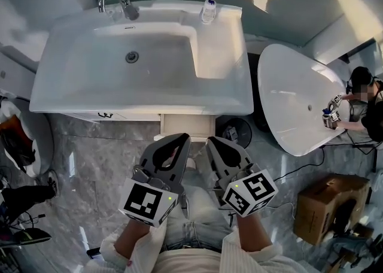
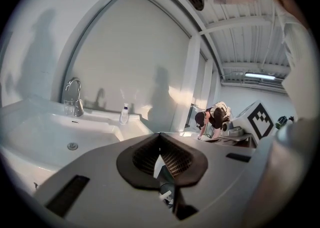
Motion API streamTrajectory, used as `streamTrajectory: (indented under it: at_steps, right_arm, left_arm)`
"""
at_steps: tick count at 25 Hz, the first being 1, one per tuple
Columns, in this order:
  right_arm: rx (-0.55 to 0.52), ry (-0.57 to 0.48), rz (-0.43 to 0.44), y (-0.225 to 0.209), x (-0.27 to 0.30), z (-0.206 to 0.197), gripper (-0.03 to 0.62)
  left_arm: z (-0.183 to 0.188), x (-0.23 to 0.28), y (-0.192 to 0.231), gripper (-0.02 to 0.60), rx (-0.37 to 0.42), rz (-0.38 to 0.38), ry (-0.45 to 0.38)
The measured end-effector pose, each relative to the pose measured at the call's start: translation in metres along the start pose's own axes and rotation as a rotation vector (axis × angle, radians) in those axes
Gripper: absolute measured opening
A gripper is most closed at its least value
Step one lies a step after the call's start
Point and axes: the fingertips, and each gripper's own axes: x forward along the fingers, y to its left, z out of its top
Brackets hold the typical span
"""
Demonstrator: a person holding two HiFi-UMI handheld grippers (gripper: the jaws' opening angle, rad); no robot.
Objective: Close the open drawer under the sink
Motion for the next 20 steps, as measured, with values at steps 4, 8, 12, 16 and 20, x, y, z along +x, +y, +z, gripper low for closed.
streamTrajectory:
  at_steps: [4,8,12,16,20]
  right_arm:
    - [0.027,0.006,-0.022,-0.007,0.006,-0.017,0.009]
    - [0.057,0.003,-0.06,-0.018,0.01,-0.038,0.009]
    - [0.066,0.008,-0.087,-0.026,0.015,-0.059,0.009]
    - [0.085,0.009,-0.112,-0.036,0.022,-0.082,0.009]
    - [0.099,0.023,-0.129,-0.043,0.029,-0.107,0.009]
  left_arm:
    - [-0.025,0.003,0.007,0.015,-0.009,0.002,0.027]
    - [-0.052,0.008,0.015,0.015,-0.022,0.002,0.052]
    - [-0.079,0.009,0.023,0.015,-0.029,0.002,0.069]
    - [-0.107,0.011,0.031,0.015,-0.038,0.008,0.083]
    - [-0.135,0.012,0.037,0.015,-0.05,0.014,0.104]
